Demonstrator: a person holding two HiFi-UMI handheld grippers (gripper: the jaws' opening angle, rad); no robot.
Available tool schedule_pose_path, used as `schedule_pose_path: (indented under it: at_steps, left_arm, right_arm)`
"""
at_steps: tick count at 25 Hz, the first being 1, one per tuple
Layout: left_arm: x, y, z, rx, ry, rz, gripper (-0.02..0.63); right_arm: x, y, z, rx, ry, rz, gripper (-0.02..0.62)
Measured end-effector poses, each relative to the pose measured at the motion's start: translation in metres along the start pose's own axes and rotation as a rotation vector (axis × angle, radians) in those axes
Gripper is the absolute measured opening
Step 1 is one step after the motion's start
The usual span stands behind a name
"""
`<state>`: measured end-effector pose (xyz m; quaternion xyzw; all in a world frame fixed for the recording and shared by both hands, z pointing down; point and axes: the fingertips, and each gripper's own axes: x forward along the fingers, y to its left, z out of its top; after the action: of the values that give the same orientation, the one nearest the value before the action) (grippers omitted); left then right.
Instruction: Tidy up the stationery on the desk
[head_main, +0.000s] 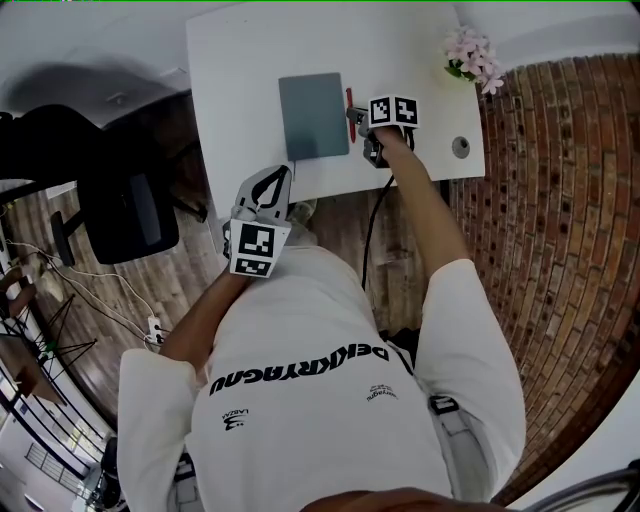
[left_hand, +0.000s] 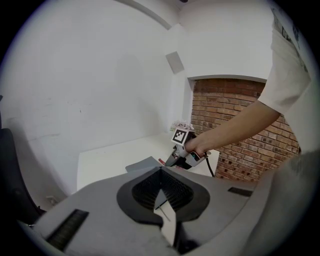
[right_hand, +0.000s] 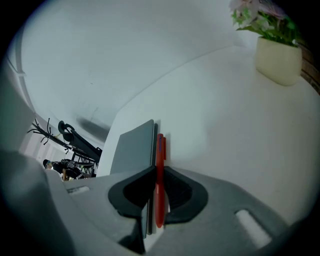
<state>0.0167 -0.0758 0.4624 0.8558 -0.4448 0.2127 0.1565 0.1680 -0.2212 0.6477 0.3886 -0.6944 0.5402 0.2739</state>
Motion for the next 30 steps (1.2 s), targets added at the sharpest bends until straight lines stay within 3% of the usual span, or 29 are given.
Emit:
schedule_pose_path:
  at_steps: [10, 15, 19, 26, 30]
  left_arm:
    - [-0.006, 0.007, -0.004, -0.001, 0.006, 0.019, -0.002]
    - [-0.012, 0.013, -0.001, -0.002, -0.006, 0.017, -0.002]
    - [-0.020, 0.018, 0.006, -0.013, -0.030, 0.013, -0.002]
    - [-0.034, 0.026, 0.030, 0.004, -0.088, -0.020, -0.002]
    - [-0.046, 0.030, 0.038, -0.005, -0.116, -0.042, -0.002]
  right_arm:
    - [0.000, 0.000, -0.002, 0.002, 0.009, 0.002, 0.062]
    - [-0.015, 0.008, 0.009, 0.020, -0.056, 0.012, 0.064]
    - [-0.047, 0.034, 0.026, -0.018, -0.173, 0.030, 0.058]
    - [-0.126, 0.091, 0.048, 0.030, -0.527, 0.044, -0.009]
    - [-0.165, 0.132, 0.032, -0.057, -0.671, -0.014, -0.008]
